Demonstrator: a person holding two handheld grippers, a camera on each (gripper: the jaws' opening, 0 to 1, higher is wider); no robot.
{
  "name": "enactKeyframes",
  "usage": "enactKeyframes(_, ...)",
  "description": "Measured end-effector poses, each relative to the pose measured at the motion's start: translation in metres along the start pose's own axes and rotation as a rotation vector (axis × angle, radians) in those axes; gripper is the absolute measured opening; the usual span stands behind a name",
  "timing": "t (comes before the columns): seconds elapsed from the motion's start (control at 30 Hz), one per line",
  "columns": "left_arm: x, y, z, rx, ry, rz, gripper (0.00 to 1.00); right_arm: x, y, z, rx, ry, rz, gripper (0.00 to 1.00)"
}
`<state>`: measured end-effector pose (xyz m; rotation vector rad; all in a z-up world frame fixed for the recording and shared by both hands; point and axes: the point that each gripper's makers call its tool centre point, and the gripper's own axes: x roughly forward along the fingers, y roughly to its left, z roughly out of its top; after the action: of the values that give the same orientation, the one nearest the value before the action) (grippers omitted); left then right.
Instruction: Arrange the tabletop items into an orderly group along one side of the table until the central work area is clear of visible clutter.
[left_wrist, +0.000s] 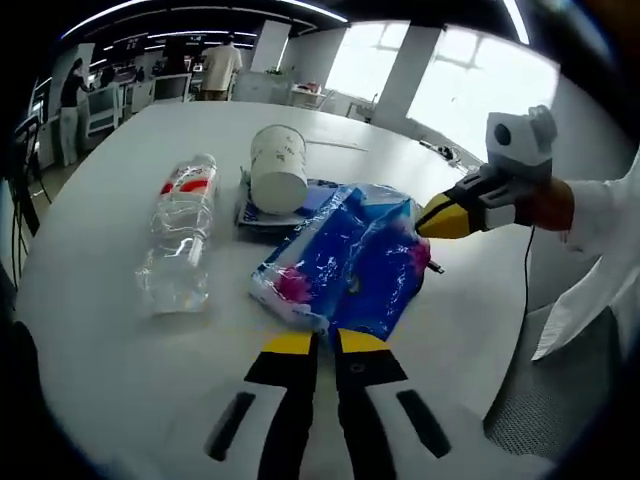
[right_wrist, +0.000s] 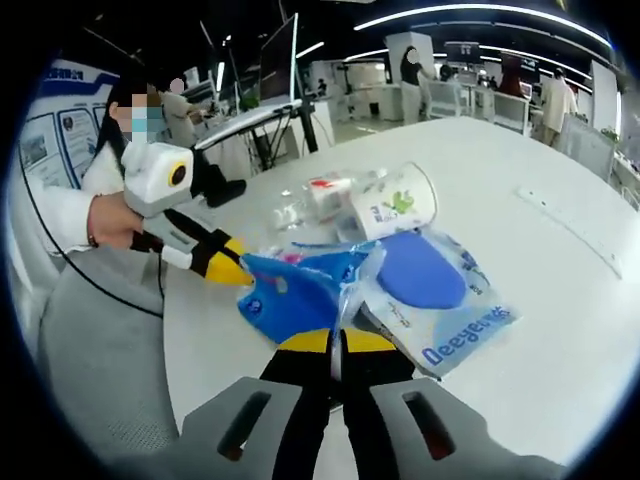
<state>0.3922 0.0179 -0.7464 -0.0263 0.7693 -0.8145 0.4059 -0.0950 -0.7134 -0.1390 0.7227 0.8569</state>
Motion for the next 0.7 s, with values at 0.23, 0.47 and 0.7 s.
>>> enactKeyframes(0.23,-0.004,-0.005,0.006,0.003,-0.008,-0.011,0.01,-0.007,0.001,0.000,0.010,-0.005,-0.002,0.00)
enactKeyframes(0.47,-0.011,-0.012,0.017,0.023,-0.015,-0.029,0.00,-0.020,0.002,0.004,0.024,-0.029,-0.006,0.00)
enactKeyframes(0.7,-0.017,-0.025,0.033,0.060,-0.018,-0.054,0.00,-0.039,0.001,0.015,0.035,-0.071,-0.020,0.00)
